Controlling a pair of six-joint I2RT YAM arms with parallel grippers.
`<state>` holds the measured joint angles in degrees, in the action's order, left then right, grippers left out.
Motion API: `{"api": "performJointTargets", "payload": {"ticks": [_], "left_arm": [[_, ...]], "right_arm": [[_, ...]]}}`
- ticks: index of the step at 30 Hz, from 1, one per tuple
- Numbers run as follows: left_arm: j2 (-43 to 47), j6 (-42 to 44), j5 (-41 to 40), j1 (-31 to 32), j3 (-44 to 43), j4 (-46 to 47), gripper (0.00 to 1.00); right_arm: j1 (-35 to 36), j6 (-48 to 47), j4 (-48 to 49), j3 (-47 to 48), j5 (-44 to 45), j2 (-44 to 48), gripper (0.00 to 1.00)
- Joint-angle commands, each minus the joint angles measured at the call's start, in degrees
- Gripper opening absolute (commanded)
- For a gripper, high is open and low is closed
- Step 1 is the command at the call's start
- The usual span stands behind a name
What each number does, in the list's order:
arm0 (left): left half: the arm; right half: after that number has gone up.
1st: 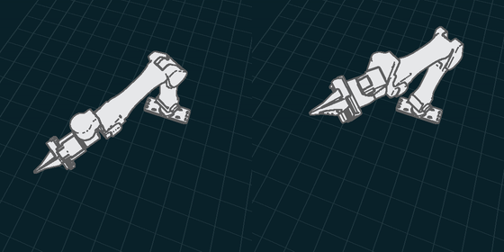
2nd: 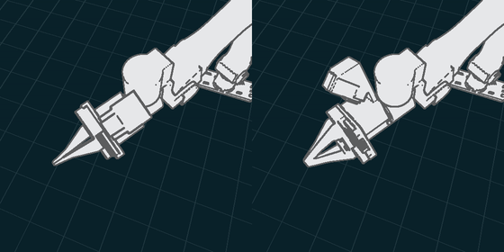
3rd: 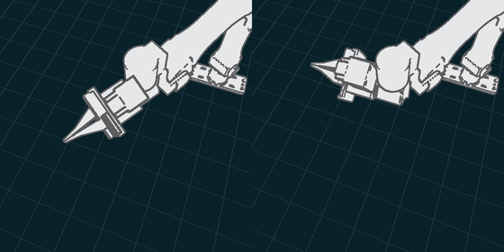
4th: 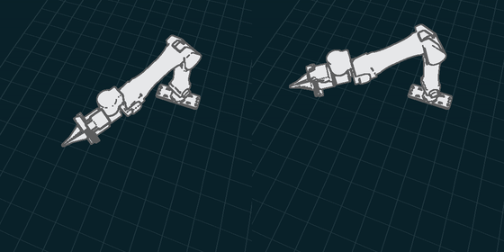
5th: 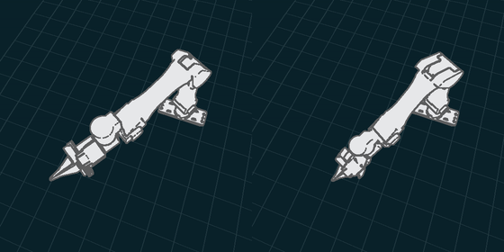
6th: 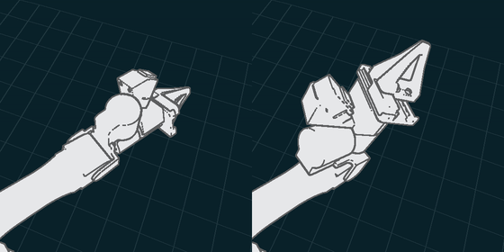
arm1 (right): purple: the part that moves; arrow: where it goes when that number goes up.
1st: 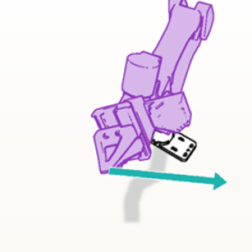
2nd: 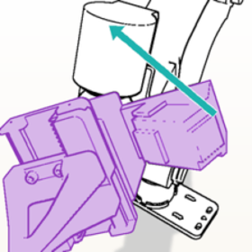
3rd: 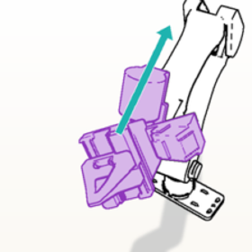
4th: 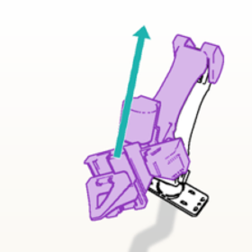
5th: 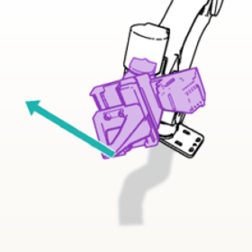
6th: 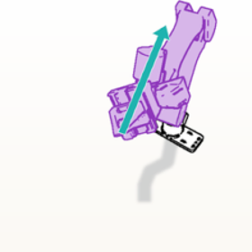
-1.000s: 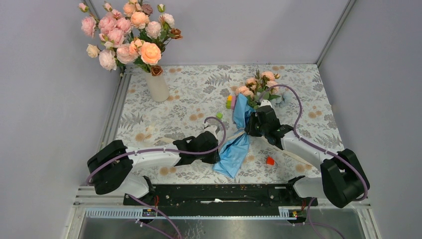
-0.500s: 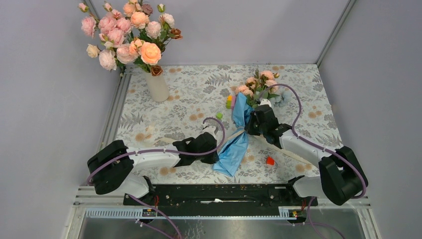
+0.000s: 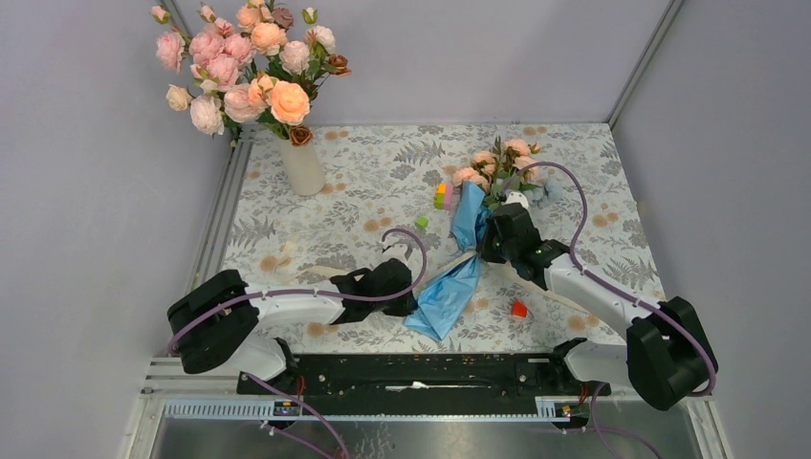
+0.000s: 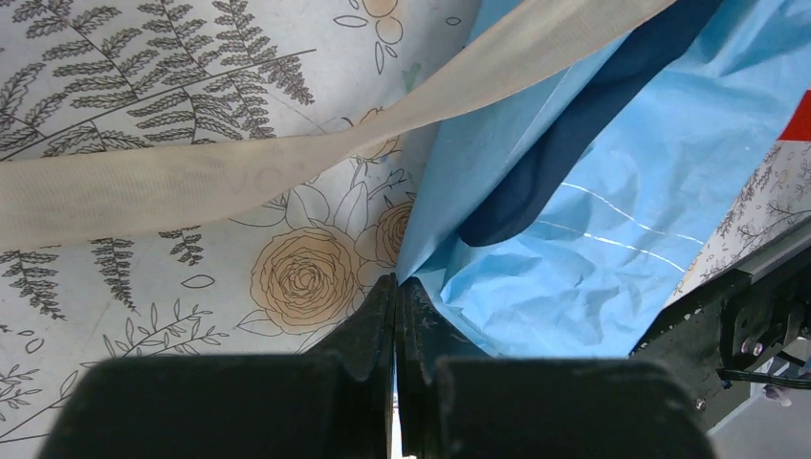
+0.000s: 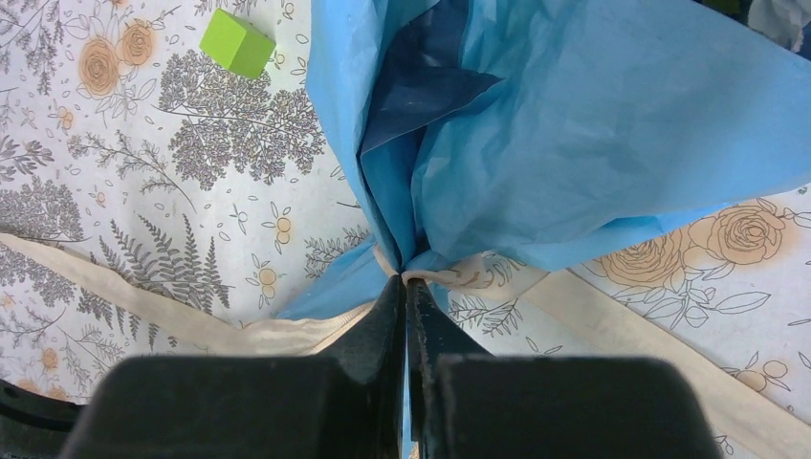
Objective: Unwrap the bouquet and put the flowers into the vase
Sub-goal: Untie the ribbon from the wrapping paper.
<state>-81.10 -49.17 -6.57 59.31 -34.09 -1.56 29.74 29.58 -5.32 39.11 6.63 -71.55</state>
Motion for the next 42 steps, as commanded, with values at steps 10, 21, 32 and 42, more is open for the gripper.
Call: {"api": "performJointTargets", "payload": {"ticks": [10, 21, 32, 42], "left_arm": [[1.12, -1.12, -3.47, 0.37, 0.71, -5.29, 0.00], [1.60, -0.71, -3.49, 0.37, -0.09, -5.51, 0.00], [1.60, -0.50, -3.54, 0.37, -0.50, -5.86, 0.00], [2.03, -0.31, -3.69, 0.37, -1.06, -6.34, 0.00]], "right_arm": [[-5.02, -1.28, -2.02, 2.34, -2.38, 5.39, 0.00], [-8.35, -1.87, -1.95, -1.58, -6.46, 7.26, 0.01], [-13.33, -1.62, -3.79, -2.55, -12.15, 11.76, 0.05], [-14.52, -3.14, -7.23, -2.78, -14.08, 13.98, 0.15]]}}
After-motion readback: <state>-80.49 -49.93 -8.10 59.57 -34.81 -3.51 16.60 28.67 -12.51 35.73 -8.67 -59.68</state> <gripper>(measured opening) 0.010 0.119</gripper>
